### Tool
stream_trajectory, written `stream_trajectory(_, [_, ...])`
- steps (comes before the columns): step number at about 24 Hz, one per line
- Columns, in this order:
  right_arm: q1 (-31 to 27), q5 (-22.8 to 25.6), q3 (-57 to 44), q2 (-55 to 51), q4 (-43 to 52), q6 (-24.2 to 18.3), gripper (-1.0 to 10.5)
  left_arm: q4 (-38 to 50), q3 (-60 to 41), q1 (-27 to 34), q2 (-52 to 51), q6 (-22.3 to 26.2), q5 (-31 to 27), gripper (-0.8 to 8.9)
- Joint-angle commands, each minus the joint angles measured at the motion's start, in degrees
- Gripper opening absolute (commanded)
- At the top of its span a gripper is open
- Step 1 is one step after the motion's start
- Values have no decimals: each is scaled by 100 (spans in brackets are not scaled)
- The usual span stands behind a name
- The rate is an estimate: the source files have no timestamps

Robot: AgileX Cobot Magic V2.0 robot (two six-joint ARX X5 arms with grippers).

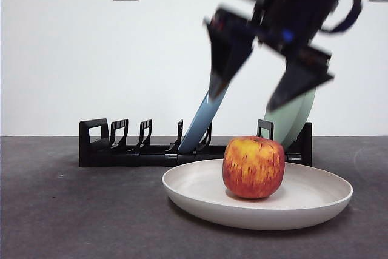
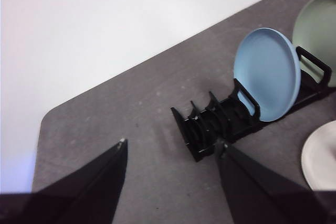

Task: Take the yellow plate from the plate rack,put the plate on the table,take the apple from the table,put the apple in the plate

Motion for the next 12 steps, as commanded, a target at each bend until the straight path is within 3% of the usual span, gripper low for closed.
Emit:
stream_trajectory(1, [2, 22, 15, -420, 15, 4, 595, 160, -9, 13, 131, 302, 269, 278])
stream_trajectory(4, [2, 22, 15, -905, 20, -70, 594, 330, -9, 15, 297, 573, 719, 269])
stream_trajectory(7, [2, 20, 15, -1377, 20, -188, 550, 562, -9, 15, 481, 935, 1093, 127])
stream_trajectory(10, [2, 20, 15, -1775, 13, -299, 309, 741, -9, 17, 629, 1274, 1338, -19])
stream_trajectory(12, [2, 28, 15, -2149, 11, -354, -23, 938, -9, 20, 750, 1408, 1598, -9])
